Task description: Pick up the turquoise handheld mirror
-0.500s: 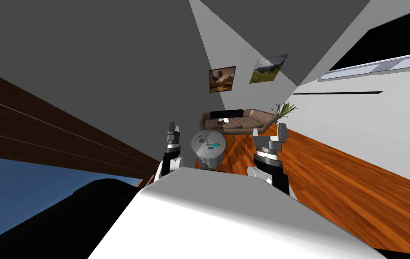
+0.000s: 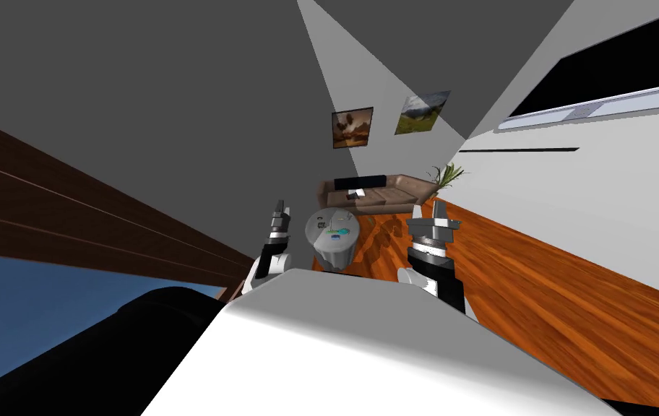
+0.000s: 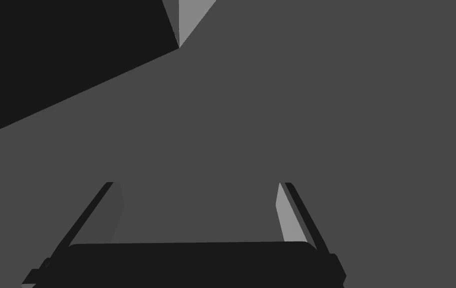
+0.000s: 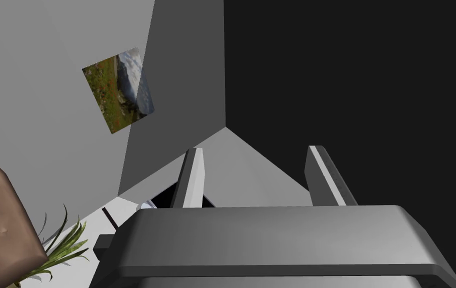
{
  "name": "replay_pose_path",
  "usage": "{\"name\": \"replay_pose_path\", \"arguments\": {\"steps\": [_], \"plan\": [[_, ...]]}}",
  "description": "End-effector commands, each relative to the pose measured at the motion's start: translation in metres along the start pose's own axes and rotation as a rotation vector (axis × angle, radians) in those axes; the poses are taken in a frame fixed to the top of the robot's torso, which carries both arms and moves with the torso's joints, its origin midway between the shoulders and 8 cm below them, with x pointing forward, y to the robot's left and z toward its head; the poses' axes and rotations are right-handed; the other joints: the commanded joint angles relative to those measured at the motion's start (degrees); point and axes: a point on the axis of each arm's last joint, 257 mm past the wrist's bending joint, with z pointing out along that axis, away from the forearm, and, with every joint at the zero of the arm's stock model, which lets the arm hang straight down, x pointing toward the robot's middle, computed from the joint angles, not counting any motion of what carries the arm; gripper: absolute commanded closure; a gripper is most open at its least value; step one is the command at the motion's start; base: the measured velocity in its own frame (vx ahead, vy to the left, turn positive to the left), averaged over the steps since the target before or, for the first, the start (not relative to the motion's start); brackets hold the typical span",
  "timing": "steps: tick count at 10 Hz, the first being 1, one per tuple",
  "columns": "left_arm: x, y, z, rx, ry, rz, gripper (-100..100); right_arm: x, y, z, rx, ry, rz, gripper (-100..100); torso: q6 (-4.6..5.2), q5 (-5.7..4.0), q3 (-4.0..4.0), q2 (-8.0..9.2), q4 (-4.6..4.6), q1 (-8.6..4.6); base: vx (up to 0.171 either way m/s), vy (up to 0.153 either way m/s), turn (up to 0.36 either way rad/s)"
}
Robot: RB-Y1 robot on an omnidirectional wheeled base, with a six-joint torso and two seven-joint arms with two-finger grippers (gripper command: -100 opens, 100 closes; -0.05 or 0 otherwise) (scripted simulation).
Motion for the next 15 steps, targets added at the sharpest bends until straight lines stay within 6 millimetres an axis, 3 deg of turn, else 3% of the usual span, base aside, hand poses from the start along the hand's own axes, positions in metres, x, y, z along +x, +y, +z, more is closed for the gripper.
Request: {"name": "replay_pose_path", "arguments": {"steps": [1,5,7,9,11,12,13,14,15], "plan": [[-0.004,0.027,-0.005,-0.07,0.018,-0.005,-100,0.0,0.0,0.0,0.0,0.0,0.0,0,0.0,0.0,0.0,0.0,0.0,0.0,-0.031,-0.039,-0.099],[-0.023,0.105,-0.023,-0.281,0.043,-0.021,-100,0.0,0.0,0.0,0.0,0.0,0.0,0,0.02,-0.02,-0.02,-0.03,-0.01,-0.08,-0.026,-0.048,-0.157],[-0.024,0.11,-0.026,-0.292,0.041,-0.024,-100,0.0,0.0,0.0,0.0,0.0,0.0,0,-0.02,-0.01,-0.04,-0.07,-0.01,-0.02,-0.008,-0.022,-0.011],[-0.04,0.156,-0.043,-0.418,0.039,-0.038,-100,0.0,0.0,0.0,0.0,0.0,0.0,0,0.01,0.01,-0.06,-0.11,-0.02,0.05,-0.01,-0.033,-0.186],[-0.049,0.182,-0.055,-0.496,0.035,-0.045,-100,0.0,0.0,0.0,0.0,0.0,0.0,0,0.01,-0.01,-0.06,-0.1,-0.02,-0.07,-0.006,-0.05,-0.143],[-0.06,0.206,-0.067,-0.566,0.028,-0.053,-100,0.0,0.0,0.0,0.0,0.0,0.0,0,-0.03,-0.02,-0.06,-0.11,-0.02,-0.05,-0.01,-0.052,-0.137],[-0.06,0.207,-0.068,-0.569,0.028,-0.053,-100,0.0,0.0,0.0,0.0,0.0,0.0,0,-0.01,-0.02,-0.05,-0.08,-0.02,-0.05,-0.012,-0.038,-0.089],[-0.071,0.23,-0.082,-0.639,0.017,-0.062,-100,0.0,0.0,0.0,0.0,0.0,0.0,0,-0.01,-0.01,-0.05,-0.09,-0.01,-0.03,-0.007,-0.043,-0.19],[-0.071,0.231,-0.083,-0.645,0.018,-0.062,-100,0.0,0.0,0.0,0.0,0.0,0.0,0,0.01,-0.01,-0.06,-0.1,-0.02,-0.03,-0.004,-0.03,-0.082]]}}
